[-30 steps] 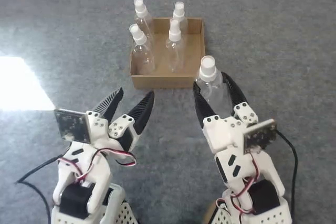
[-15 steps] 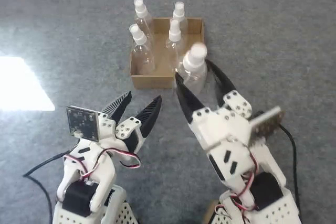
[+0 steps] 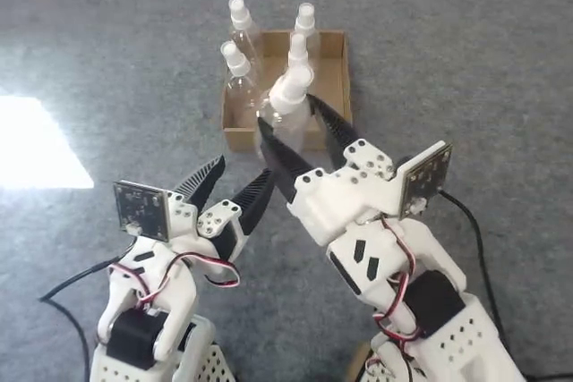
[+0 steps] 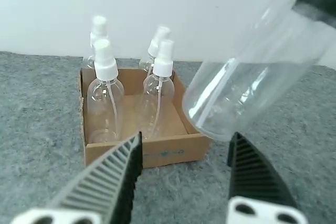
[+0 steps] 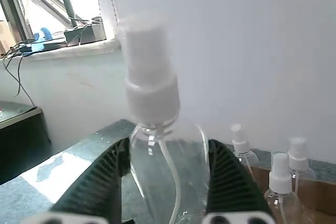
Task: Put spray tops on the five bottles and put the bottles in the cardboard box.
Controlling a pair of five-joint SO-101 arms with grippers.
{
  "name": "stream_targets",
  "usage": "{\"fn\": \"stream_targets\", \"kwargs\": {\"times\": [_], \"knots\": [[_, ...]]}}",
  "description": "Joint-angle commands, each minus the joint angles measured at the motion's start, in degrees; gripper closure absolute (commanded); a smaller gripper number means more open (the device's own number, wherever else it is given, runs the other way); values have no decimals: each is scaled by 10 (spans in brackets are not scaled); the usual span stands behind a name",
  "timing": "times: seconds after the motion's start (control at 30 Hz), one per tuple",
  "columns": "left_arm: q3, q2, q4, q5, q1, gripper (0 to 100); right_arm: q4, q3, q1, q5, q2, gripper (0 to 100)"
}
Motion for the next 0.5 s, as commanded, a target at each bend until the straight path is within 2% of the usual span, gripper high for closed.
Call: {"fn": "stream_targets", "kwargs": {"times": [0.0,0.23,0.47], "knots": [[2,-11,-11,5,4,754,-10,-38,-33,-9,6,989],[25,-11,-51,5,3,754,19,-37,-75,-9,1,989],[25,-11,-54,5,-2,754,51,-37,-51,-9,0,990]]}}
